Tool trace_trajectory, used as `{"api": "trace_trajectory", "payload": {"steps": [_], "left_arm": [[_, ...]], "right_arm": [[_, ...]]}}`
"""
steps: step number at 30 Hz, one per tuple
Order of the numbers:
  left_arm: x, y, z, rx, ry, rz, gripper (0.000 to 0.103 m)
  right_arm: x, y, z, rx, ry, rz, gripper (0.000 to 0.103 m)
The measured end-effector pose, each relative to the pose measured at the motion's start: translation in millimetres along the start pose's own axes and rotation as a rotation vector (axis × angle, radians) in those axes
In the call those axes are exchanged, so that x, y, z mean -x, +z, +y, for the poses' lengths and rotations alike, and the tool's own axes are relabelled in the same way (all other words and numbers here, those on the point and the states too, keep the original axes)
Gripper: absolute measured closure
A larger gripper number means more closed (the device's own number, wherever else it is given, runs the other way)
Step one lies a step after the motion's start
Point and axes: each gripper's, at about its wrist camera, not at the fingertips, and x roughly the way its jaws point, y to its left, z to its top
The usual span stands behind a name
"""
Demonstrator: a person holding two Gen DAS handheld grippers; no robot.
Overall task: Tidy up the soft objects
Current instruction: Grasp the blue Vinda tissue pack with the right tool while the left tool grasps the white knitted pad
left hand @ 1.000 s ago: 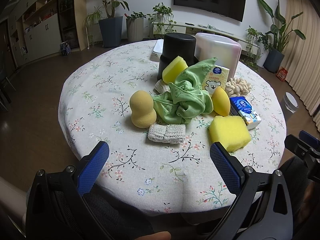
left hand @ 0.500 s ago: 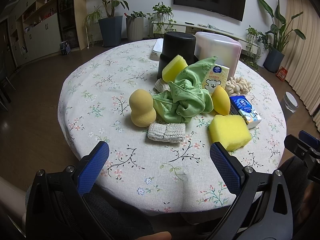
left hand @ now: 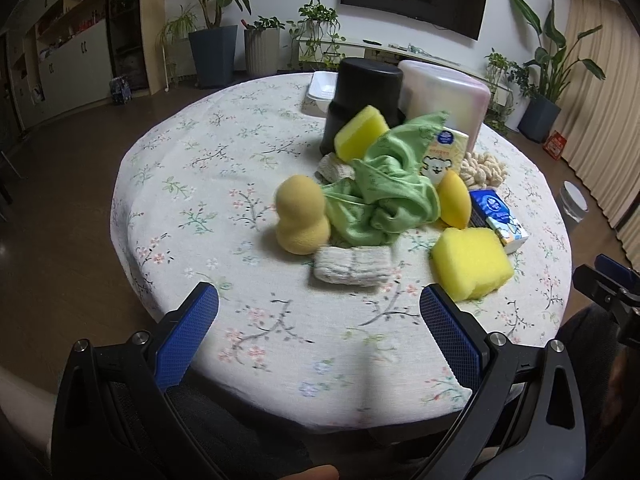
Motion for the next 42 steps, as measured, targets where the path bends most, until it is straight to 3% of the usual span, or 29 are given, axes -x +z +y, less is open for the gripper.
{"api": "trace_trajectory", "payload": {"steps": [8,16,23,36,39,42], "left_arm": [[-13,5,2,-0.043,-0.072,0.046,0.001],[-38,6,-15,-0.08,-0.1,0.124,0.002],[-51,10,-16,-0.074,-0.114,0.156,0.002],[-63,16,-16,-0.053,-0.097,0.177,0.002],[-63,15,-16,-0.049,-0.086,0.169,0.002],[-64,13,-20,-0.066,-0.056,0.167,0.002]], "right_arm": [[-28,9,13,0.043,0.074,0.075,0.0],[-57,40,-5,0.022,0.056,0.132,0.0],[-82,41,-1,0.045,0.079,0.196,0.005],[-106,57,-5,0.062,0.087,0.228,0.008],[-107,61,-14,0.039,0.088,0.226,0.015],[-110,62,-18,0.018,0.108,0.248,0.016]]}}
